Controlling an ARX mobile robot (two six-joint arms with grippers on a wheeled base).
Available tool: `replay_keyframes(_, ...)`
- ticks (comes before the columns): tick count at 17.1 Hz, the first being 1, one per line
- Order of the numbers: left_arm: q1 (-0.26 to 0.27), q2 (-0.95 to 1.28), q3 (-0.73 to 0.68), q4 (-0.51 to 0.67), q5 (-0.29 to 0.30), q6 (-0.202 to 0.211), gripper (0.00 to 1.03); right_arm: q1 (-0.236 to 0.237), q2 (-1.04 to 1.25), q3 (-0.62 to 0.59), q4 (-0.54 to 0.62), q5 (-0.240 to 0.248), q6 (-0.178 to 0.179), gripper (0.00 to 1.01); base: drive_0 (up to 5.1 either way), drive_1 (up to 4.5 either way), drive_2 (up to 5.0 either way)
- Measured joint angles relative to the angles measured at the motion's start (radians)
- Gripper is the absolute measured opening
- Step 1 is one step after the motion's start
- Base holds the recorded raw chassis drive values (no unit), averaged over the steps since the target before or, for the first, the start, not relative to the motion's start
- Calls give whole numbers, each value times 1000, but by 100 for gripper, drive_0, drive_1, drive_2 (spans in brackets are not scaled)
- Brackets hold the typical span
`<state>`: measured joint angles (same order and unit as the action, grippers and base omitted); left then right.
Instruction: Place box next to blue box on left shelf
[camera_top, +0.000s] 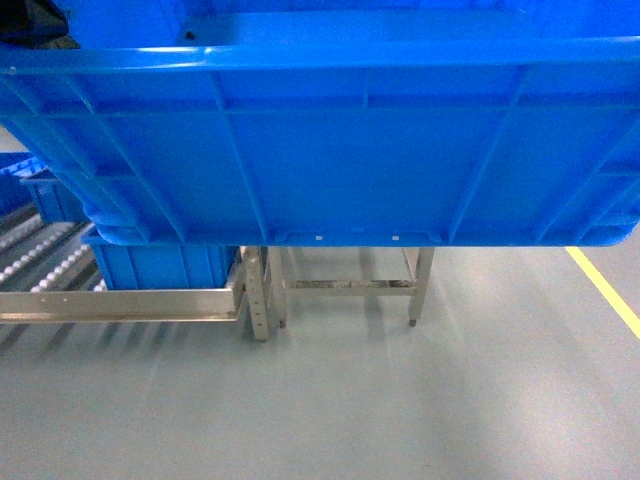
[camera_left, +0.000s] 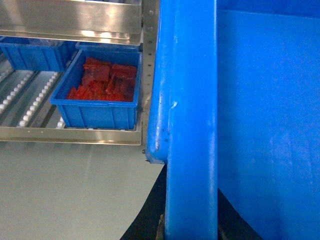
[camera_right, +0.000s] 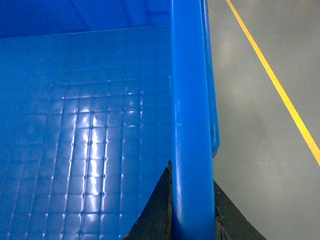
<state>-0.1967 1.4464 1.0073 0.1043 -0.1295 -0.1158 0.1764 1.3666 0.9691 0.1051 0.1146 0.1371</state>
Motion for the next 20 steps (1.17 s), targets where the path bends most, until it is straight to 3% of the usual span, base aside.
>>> replay_keyframes(20,0,0,0,1,0,0,7,0,1,0,1,0,0,9,-491,245,245)
